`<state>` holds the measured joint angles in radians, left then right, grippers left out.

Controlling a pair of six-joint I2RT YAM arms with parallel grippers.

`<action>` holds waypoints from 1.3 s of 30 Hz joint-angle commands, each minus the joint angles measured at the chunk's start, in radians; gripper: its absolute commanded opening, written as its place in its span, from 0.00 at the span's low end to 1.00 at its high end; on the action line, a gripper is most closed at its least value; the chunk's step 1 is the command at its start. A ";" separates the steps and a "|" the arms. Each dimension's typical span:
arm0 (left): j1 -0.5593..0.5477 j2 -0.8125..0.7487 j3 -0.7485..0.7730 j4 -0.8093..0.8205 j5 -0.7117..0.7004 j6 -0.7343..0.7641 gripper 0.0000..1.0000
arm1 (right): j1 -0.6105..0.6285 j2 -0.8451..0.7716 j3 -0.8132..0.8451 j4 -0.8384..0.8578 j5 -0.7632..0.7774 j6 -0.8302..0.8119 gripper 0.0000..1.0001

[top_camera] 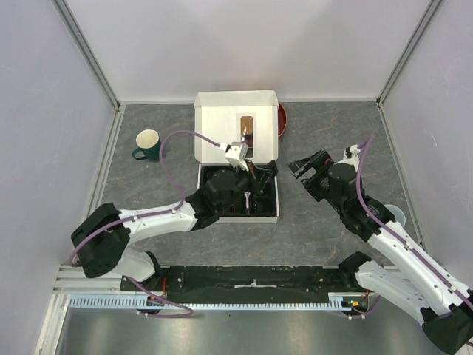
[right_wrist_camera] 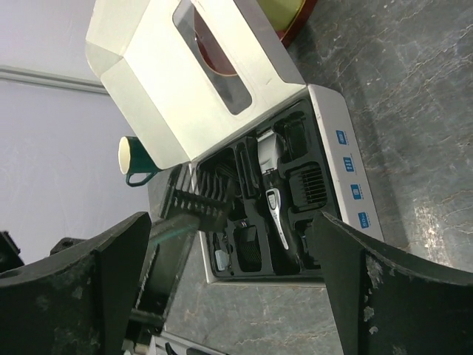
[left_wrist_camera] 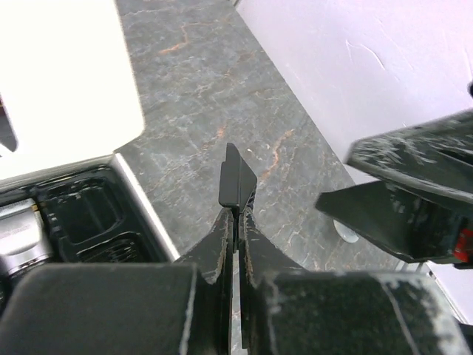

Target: Sort the hair-cutting tools

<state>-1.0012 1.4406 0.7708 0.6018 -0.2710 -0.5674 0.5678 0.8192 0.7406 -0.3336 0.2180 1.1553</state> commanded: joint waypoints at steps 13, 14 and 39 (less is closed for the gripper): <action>0.338 -0.166 0.110 -0.503 0.599 -0.151 0.02 | 0.000 -0.025 0.003 -0.045 0.060 -0.109 0.98; 0.358 -0.149 0.134 -0.543 0.627 -0.146 0.02 | 0.001 -0.020 0.003 -0.047 0.055 -0.120 0.98; 0.437 0.346 0.536 -0.810 0.822 0.072 0.02 | -0.002 0.144 -0.017 -0.018 -0.025 -0.206 0.98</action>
<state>-0.5701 1.7454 1.2415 -0.1875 0.5278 -0.5610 0.5674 0.9421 0.7338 -0.3798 0.2115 0.9672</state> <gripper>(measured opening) 0.043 0.979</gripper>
